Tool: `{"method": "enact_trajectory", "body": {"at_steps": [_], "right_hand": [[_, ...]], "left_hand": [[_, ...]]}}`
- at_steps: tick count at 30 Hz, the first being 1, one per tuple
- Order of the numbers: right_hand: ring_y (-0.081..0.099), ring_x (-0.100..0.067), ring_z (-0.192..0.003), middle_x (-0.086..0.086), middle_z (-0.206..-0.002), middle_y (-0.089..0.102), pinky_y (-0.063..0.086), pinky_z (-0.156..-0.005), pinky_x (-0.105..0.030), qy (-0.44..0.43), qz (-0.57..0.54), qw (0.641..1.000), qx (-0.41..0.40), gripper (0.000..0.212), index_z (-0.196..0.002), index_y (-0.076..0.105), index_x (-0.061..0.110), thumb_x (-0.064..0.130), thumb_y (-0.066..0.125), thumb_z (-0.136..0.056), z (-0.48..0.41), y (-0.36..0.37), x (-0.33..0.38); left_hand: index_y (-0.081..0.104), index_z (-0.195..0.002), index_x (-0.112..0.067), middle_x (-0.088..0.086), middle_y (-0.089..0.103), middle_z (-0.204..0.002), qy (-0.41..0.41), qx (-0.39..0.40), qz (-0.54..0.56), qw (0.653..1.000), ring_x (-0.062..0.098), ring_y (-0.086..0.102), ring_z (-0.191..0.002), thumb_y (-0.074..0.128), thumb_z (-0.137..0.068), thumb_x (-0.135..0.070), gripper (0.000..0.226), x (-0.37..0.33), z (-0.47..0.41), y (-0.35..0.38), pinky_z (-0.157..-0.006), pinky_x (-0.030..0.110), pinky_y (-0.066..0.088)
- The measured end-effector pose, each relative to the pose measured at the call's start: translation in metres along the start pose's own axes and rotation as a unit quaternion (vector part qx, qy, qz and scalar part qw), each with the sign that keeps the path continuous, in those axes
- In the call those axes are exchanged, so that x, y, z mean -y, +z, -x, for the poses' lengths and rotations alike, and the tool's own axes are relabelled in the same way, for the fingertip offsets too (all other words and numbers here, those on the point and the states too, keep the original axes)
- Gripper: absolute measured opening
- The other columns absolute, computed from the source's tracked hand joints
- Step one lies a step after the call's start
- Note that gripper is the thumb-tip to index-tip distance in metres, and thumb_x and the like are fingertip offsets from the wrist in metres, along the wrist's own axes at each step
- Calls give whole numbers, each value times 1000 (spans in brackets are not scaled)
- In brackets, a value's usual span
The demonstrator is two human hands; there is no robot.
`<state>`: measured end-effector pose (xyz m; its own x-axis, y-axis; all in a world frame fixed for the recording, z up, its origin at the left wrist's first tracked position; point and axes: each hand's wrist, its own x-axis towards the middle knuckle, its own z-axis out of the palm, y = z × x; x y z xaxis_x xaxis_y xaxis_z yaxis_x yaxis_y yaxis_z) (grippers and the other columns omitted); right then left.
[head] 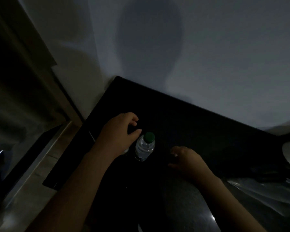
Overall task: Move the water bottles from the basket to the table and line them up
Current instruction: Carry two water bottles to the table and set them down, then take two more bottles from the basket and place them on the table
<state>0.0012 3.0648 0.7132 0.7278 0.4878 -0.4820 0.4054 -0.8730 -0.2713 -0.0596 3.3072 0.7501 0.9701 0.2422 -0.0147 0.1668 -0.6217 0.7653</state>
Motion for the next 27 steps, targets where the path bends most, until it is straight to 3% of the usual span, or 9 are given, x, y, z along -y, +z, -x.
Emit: {"method": "enact_trajectory", "body": {"at_steps": [5,10,15,18,27], "right_hand": [[56,-13,-107,1,-122,56,48,-85,-25,15,-17,1000,10,40,-124,54,23,33,65,-87,17,6,-18],[54,-8,-99,3,-117,57,43,-73,-15,32,-27,999,-5,36,-119,55,26,35,66,-86,38,4,-40],[51,-3,-93,6,-115,56,37,-65,-8,53,-27,998,-34,34,-117,56,27,36,65,-86,67,-1,-66],[57,-9,-99,4,-114,58,48,-74,-19,84,-39,994,-64,35,-116,57,24,37,66,-85,90,-8,-84],[59,-17,-101,-1,-112,61,51,-83,-32,198,-57,969,-140,34,-111,58,16,34,67,-83,208,-26,-172]], "left_hand": [[57,-111,-25,-9,59,-107,56,60,-23,996,6,57,-97,70,-81,-27,33,-40,8,-1,-84,25,47],[53,-117,-26,-8,54,-116,78,169,-84,979,8,54,-104,66,-85,-29,35,-79,14,10,-92,34,49],[49,-124,-25,-6,52,-122,114,250,-141,951,8,51,-108,63,-88,-31,40,-105,20,42,-94,30,46],[47,-126,-22,-3,51,-124,128,301,-173,929,11,51,-109,61,-89,-31,41,-118,27,70,-95,31,45],[48,-128,-26,-7,51,-124,151,361,-249,886,8,53,-109,63,-88,-29,43,-214,62,181,-95,30,49]]}}
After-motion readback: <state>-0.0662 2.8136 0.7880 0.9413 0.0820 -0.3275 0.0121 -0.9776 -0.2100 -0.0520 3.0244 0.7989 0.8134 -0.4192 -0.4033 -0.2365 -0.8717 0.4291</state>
